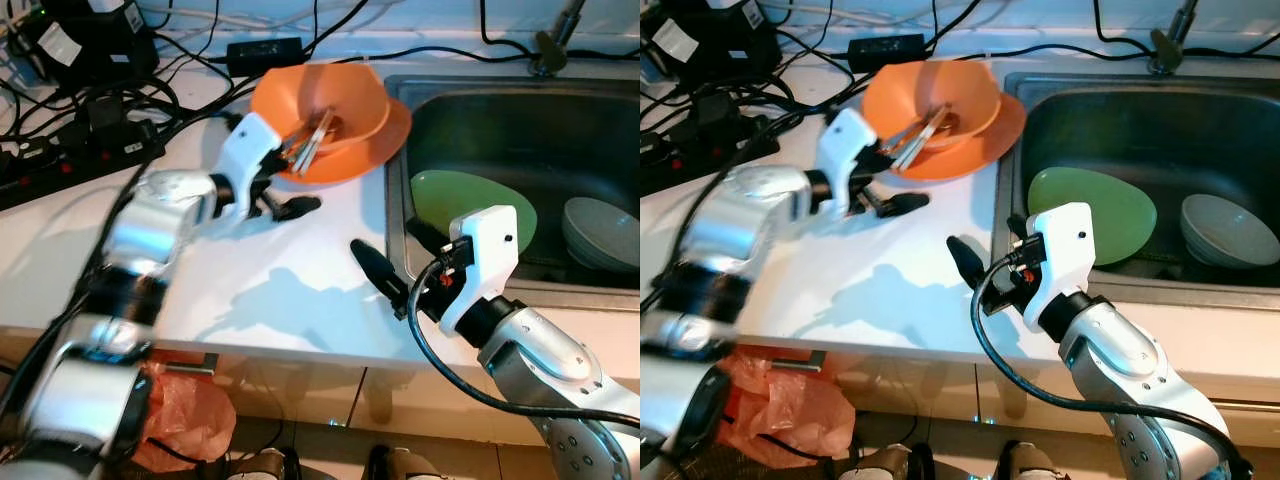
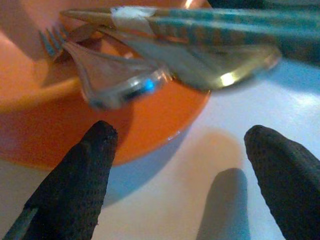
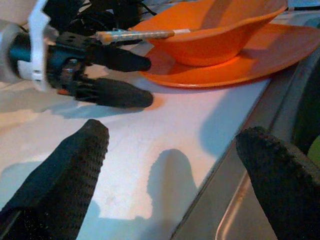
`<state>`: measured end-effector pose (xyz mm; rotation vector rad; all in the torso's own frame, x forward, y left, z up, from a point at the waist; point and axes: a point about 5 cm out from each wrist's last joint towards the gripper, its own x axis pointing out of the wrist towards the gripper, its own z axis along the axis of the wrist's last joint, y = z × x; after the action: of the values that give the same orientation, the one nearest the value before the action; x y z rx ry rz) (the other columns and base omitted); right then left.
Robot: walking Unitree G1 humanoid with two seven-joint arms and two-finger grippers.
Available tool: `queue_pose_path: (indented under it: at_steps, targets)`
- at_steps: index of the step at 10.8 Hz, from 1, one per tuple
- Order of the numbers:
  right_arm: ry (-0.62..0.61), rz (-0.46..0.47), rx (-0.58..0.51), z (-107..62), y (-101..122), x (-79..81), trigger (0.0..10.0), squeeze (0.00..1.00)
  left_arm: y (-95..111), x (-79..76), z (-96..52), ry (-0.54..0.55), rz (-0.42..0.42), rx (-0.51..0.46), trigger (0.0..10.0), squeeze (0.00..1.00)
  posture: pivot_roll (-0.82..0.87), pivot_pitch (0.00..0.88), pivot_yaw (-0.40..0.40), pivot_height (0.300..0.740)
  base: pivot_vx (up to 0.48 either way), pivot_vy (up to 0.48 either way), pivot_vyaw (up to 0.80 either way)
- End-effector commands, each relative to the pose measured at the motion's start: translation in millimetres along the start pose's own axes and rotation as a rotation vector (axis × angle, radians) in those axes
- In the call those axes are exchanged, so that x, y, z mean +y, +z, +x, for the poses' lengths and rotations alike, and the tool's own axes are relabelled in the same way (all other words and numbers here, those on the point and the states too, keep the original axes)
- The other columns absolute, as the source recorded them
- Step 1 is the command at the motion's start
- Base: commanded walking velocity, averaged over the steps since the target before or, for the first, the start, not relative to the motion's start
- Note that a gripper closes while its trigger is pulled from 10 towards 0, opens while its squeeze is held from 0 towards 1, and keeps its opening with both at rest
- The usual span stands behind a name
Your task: Kitchen organization
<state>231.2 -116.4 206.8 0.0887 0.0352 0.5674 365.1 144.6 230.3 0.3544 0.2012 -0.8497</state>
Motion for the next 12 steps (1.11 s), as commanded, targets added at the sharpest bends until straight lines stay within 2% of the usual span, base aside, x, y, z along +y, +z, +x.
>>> queue_pose_path:
  at_steps: [1,3,4,6,7,8,9,12]
  targets:
    - [0.015,-0.003,-0.005,2.6,0,0.6,10.0,0.00,-9,-4.0,-4.6,-0.035,-0.019,0.042,10.0,0.00,-0.03,0.136,0.068,0.740,0.000,0.000,0.00]
    - [0.020,-0.003,-0.009,5.9,0,0.0,10.0,0.00,0,-12.0,-13.7,-0.095,-0.003,0.015,10.0,0.00,-0.02,0.127,0.070,0.740,0.000,0.000,0.00]
    - [0.023,-0.005,-0.015,8.1,1,0.4,10.0,0.00,4,-22.3,-21.9,-0.174,0.026,0.011,10.0,0.00,-0.02,0.123,0.072,0.740,0.000,0.000,0.00]
    - [0.021,-0.006,-0.020,9.7,0,-0.7,10.0,0.00,7,-33.3,-28.6,-0.259,0.051,0.012,10.0,0.00,-0.01,0.118,0.073,0.740,0.000,0.000,0.00]
    - [0.022,-0.007,-0.024,11.5,1,-1.5,10.0,0.00,12,-28.8,-25.7,-0.202,0.085,-0.022,10.0,0.00,-0.01,0.109,0.074,0.740,0.000,0.000,0.00]
    - [0.023,-0.009,-0.028,12.2,1,-1.2,10.0,0.00,19,-21.2,-22.3,-0.144,0.055,-0.075,10.0,0.00,-0.01,0.109,0.074,0.740,0.000,0.000,0.00]
    - [0.023,-0.011,-0.030,12.6,1,-1.3,10.0,0.00,21,-18.4,-17.9,-0.120,0.046,-0.089,10.0,0.00,-0.02,0.107,0.075,0.740,0.000,0.000,0.00]
    - [0.003,-0.016,-0.032,8.2,1,-1.1,10.0,0.00,11,-16.3,8.3,-0.101,0.030,-0.091,10.0,0.00,-0.06,0.113,0.087,0.740,0.000,0.000,0.00]
